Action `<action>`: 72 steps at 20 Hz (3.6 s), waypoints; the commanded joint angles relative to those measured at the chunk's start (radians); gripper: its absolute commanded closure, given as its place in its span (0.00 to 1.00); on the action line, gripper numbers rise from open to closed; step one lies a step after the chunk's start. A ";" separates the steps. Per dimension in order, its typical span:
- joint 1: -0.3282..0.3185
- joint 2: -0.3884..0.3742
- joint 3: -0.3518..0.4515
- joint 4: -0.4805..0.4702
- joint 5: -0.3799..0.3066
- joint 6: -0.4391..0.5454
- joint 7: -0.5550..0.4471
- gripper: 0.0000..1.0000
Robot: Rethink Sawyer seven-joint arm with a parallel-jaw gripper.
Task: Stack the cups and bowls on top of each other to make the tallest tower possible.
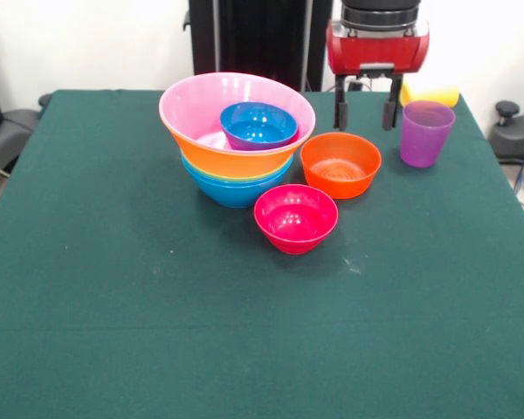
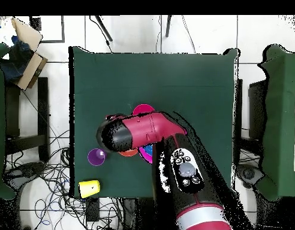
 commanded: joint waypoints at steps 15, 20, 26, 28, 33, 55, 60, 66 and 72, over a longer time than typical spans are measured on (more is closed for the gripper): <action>0.091 0.087 -0.096 -0.024 0.031 -0.064 0.139 0.00; 0.093 0.091 -0.098 -0.029 0.040 -0.063 0.132 0.00; 0.103 0.093 -0.108 -0.029 0.042 -0.067 0.136 0.00; 0.104 0.099 -0.112 -0.033 0.042 -0.070 0.135 0.00; 0.106 0.098 -0.115 -0.033 0.048 -0.068 0.129 0.00; 0.121 0.142 -0.109 -0.023 0.082 -0.097 0.124 0.00; 0.160 0.129 -0.145 -0.011 0.077 -0.100 0.152 0.00; 0.193 0.185 -0.180 -0.039 0.076 -0.151 0.168 0.00; 0.203 0.207 -0.198 -0.041 0.088 -0.178 0.156 0.00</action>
